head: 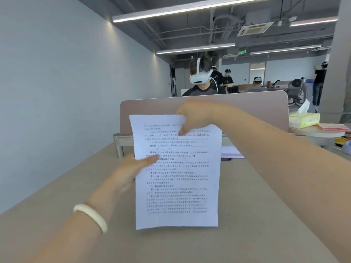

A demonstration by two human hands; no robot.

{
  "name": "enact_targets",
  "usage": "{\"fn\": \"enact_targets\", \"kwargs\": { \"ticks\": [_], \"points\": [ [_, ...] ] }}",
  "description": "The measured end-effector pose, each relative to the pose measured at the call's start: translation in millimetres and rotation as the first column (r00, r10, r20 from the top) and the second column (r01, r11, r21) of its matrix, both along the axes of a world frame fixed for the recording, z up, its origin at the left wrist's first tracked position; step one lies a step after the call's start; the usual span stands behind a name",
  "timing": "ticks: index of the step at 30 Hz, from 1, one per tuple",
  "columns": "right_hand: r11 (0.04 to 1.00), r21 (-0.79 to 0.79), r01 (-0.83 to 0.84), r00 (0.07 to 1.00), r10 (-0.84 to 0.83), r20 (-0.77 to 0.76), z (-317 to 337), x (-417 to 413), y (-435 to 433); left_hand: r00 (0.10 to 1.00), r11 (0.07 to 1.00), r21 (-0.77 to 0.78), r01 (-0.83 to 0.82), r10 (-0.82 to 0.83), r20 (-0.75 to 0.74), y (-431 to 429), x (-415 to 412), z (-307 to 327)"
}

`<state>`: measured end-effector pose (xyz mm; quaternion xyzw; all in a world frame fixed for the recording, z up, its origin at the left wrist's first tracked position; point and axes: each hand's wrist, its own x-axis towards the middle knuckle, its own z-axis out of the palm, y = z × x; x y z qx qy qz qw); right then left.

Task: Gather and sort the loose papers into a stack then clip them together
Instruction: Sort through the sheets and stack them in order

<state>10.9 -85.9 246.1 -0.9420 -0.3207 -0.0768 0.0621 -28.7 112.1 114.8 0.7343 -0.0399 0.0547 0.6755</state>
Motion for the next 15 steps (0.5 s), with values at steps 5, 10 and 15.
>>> {"fn": "enact_targets", "kwargs": {
  "ticks": [5,10,15],
  "points": [
    [0.984,0.168,0.067,0.982,-0.035,-0.187,-2,5,-45,0.999,0.986,-0.166,0.004,0.003,0.044,-2,-4,-21],
    [0.571,0.783,0.246,0.830,0.292,-0.474,-81,10,-76,0.990,0.967,-0.229,-0.112,0.128,0.059,-8,-4,-25],
    [0.242,0.935,0.260,0.851,0.400,-0.340,-108,-1,-48,0.967,0.973,-0.164,-0.164,0.191,0.170,-15,-8,-1]
  ]
}}
